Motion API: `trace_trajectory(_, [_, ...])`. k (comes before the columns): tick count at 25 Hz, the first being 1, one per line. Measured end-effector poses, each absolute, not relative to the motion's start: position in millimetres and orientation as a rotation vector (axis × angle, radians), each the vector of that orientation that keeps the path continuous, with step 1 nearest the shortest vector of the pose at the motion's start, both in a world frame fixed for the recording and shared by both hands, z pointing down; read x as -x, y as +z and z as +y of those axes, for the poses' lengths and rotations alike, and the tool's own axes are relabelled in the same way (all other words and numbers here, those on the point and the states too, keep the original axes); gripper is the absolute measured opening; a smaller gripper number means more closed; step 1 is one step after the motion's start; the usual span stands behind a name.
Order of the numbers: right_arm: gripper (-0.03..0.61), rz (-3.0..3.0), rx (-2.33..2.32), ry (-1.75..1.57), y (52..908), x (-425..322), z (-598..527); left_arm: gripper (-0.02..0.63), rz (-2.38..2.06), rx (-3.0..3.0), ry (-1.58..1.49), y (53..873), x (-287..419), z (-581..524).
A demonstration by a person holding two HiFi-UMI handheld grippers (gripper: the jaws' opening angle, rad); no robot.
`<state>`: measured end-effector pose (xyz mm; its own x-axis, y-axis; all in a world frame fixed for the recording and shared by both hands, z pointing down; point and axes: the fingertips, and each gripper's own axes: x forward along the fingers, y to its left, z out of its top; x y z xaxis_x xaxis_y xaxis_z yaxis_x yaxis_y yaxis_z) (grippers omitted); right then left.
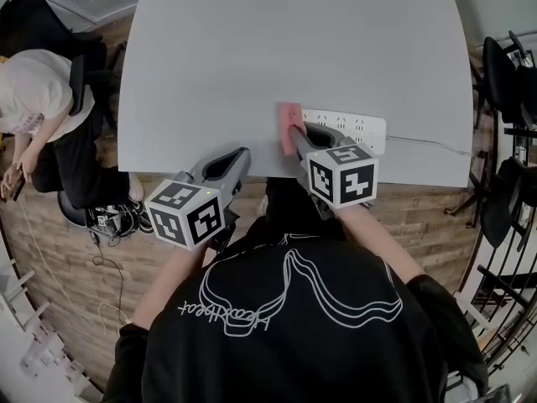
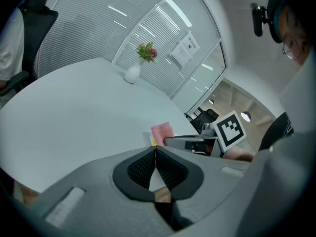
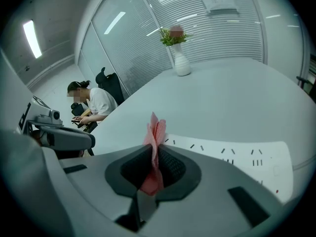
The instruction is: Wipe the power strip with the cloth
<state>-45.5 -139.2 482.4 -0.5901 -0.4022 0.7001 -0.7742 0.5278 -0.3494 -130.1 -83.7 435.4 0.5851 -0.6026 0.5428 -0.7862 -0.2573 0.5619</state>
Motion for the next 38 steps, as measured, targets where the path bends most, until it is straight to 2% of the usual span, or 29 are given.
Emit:
trace_trajectory(12, [0.043, -2.208, -0.994, 0.908, 485, 25, -137, 0.014, -1.082, -1.982, 0.285, 440, 121, -86])
trace_trajectory(38, [0.043, -2.101, -1.262, 0.866, 484, -79, -147, 0.014, -0.969, -2.032, 0.351, 450, 83, -93])
